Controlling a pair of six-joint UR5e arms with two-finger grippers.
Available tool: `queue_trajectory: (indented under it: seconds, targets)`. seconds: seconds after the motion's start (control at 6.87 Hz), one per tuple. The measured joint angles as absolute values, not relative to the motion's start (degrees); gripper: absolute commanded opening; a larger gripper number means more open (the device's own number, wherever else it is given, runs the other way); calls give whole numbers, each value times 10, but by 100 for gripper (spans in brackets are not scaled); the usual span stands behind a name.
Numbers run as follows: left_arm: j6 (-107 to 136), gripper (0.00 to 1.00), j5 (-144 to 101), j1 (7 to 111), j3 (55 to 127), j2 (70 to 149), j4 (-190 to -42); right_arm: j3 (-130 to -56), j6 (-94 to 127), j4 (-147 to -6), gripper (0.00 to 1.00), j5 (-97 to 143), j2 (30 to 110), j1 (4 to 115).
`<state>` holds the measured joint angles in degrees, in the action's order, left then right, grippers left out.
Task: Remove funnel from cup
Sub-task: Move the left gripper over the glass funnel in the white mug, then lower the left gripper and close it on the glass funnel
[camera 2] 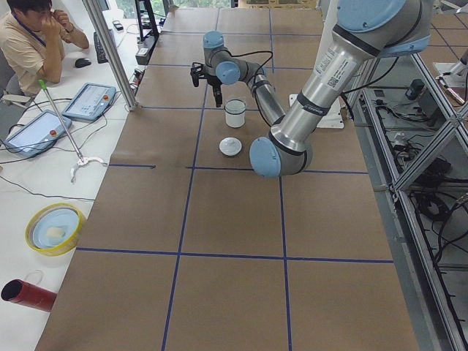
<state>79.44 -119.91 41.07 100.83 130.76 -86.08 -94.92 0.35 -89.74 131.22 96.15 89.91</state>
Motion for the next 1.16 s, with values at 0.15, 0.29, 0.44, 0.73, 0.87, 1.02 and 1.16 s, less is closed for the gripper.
queue_trajectory:
  seconds: [0.15, 0.29, 0.44, 0.73, 0.87, 1.02, 1.16]
  targets:
    - [825, 79, -1181, 387, 998, 1332, -849, -949, 4, -897, 100, 1312, 962, 899]
    - [840, 77, -1172, 372, 981, 1354, -841, -949, 4, -897, 100, 1312, 961, 899]
    - [847, 75, -1168, 363, 962, 1369, -838, -949, 4, -897, 100, 1312, 961, 899]
    - [850, 69, -1158, 342, 943, 1378, -837, -949, 4, -897, 100, 1312, 961, 899]
    - [850, 67, -1152, 332, 935, 1379, -837, -949, 4, -897, 100, 1312, 961, 899]
    - [849, 62, -1150, 326, 929, 1379, -838, -949, 4, -897, 100, 1312, 961, 899]
    - [848, 56, -1149, 322, 926, 1380, -839, -949, 4, -897, 100, 1312, 962, 899]
